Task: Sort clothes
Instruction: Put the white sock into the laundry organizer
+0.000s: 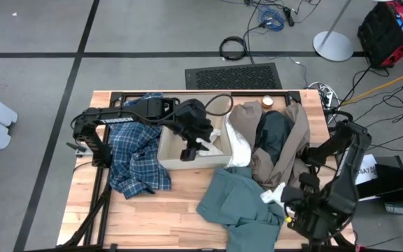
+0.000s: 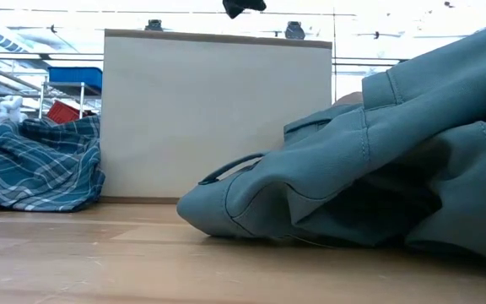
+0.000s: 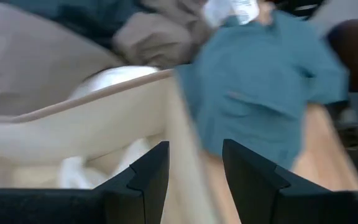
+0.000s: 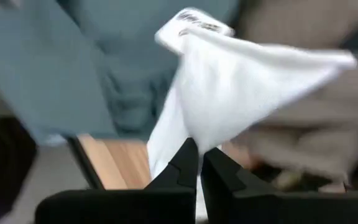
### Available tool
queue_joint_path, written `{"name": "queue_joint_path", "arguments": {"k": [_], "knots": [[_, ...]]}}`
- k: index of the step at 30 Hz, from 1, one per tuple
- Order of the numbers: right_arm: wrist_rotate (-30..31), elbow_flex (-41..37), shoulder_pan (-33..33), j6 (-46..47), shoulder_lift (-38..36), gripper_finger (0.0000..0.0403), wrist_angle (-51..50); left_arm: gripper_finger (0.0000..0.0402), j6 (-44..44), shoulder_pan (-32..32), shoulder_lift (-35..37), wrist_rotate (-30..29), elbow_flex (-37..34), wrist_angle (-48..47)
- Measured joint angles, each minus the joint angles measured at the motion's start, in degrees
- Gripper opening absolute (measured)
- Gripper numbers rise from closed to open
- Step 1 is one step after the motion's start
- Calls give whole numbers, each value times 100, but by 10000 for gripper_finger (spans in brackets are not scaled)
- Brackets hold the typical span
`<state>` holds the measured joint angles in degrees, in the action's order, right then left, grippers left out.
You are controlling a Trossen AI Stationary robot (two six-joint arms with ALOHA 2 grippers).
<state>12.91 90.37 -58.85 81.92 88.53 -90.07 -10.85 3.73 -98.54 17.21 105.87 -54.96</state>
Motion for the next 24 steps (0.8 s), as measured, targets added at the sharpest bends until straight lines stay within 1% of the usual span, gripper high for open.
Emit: {"name": "queue_joint_path", "arguments": {"k": [3,7,9,12,14,17,19,24], "knots": [[714,426,9,-454,1,0,14,160,2,-1,0,738,0,22],[1463,714,94,-983,2,0,8,160,5,-58,0,1862,0,209],[1806,773,128,-1308,2,0,30,160,7,-152,0,2124,0,503],[2207,772,260,-1710,8,0,52,160,143,-355,-2,2147,-18,1155],[2552,772,368,-1870,11,0,49,160,486,-508,-2,1927,-131,1860],[2991,772,541,-2111,9,0,60,160,1071,-729,-2,1125,-375,2829],[3079,772,632,-2349,9,0,67,160,1316,-847,-7,545,-570,3327],[3092,772,820,-2908,10,0,189,160,1344,-1024,-71,-609,-896,3826]]}}
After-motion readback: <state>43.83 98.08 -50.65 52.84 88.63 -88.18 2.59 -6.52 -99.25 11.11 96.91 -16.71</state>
